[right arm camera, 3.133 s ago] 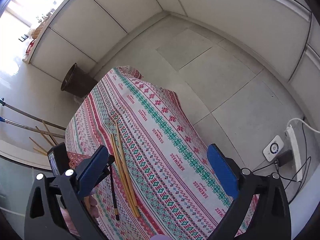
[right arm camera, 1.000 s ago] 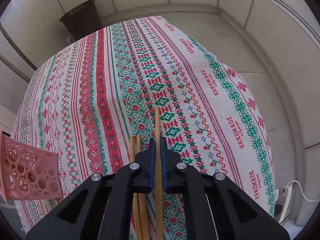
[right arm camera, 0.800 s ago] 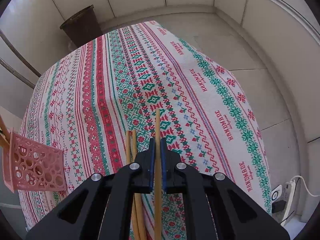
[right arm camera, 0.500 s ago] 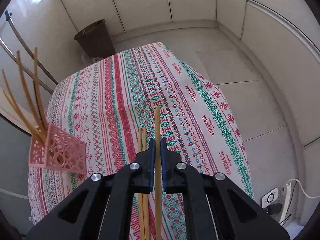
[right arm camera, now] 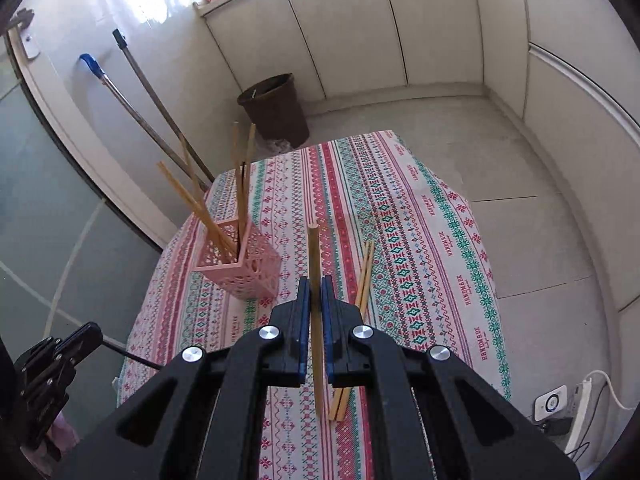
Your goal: Organize utensils
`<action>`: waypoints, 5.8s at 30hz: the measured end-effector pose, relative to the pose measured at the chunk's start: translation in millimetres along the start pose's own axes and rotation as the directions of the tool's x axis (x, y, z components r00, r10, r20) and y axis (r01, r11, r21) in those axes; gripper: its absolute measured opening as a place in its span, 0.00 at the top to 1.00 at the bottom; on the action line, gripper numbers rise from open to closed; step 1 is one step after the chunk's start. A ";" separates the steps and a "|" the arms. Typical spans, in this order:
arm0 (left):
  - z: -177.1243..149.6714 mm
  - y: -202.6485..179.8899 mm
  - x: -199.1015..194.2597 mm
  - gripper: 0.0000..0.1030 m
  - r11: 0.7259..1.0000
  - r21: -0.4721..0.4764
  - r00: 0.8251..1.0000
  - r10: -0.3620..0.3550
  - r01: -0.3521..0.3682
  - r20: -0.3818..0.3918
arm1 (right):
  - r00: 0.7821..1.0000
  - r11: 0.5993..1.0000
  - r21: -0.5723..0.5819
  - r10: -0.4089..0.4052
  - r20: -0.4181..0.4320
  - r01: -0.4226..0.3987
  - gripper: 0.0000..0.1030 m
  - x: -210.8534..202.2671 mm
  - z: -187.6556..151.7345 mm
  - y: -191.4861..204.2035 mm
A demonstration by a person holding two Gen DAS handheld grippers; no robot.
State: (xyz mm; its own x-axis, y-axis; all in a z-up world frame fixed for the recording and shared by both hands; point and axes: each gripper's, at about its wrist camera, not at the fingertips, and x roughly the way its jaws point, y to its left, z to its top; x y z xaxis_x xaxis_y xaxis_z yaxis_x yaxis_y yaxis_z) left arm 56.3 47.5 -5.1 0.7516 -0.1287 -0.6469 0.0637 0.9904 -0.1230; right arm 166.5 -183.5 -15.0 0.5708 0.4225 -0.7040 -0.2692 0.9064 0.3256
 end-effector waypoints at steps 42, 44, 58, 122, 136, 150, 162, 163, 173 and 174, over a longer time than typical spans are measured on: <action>-23.8 117.7 129.7 0.97 0.903 -0.391 0.953 0.059 -0.178 -0.298 | 0.982 0.980 0.086 0.173 0.079 -0.180 0.94 -32.0 12.5 -11.4; -17.1 101.3 91.9 0.97 0.922 -0.363 0.975 0.058 -0.134 -0.212 | 0.978 0.977 0.087 0.188 0.088 -0.196 0.94 -35.8 13.4 -8.7; 64.8 38.5 -29.6 0.97 0.978 -0.172 0.985 0.137 -0.118 0.105 | 0.973 0.969 0.117 0.204 0.104 -0.215 0.94 -43.0 13.8 -14.8; 65.9 85.9 1.0 0.37 0.930 -0.358 0.976 0.148 -0.084 0.157 | 0.989 0.996 -0.071 0.060 0.135 -0.051 0.58 33.0 72.0 82.8; 38.4 37.7 39.1 0.07 0.957 -0.239 0.985 0.172 -0.162 0.021 | 0.977 0.981 -0.048 -0.181 0.112 0.187 0.06 17.3 18.8 32.1; -15.9 -42.3 127.7 0.07 0.988 0.010 0.962 0.151 -0.153 -0.227 | 0.985 0.945 0.286 -0.169 0.021 0.156 0.06 -16.1 7.7 -83.8; -25.7 -106.6 226.0 0.07 0.997 -0.018 0.880 -0.074 0.075 -0.469 | 0.999 0.809 0.588 -0.022 0.023 0.004 0.06 -27.0 -0.7 -169.0; -18.2 -110.0 234.6 0.07 0.997 -0.030 0.877 -0.082 0.078 -0.474 | 1.000 0.794 0.608 -0.013 0.027 -0.006 0.06 -27.4 -1.7 -174.1; 43.0 -130.1 304.3 0.58 0.998 0.066 0.870 0.050 -0.020 -0.491 | 0.995 0.711 0.696 0.068 0.071 -0.098 0.06 -25.9 -2.0 -200.1; 45.7 -126.1 307.2 0.61 0.997 0.071 0.869 0.070 -0.040 -0.489 | 0.994 0.704 0.702 0.076 0.074 -0.107 0.06 -25.3 -1.9 -201.8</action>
State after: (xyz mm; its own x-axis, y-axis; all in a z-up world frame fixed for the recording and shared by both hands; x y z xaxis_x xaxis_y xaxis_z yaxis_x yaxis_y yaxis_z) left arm 309.2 -114.6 -153.9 0.3369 -0.0675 -0.9391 0.0802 0.9959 -0.0428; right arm 204.9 -377.1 -64.1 0.6048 0.4895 -0.6281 0.2943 0.5955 0.7475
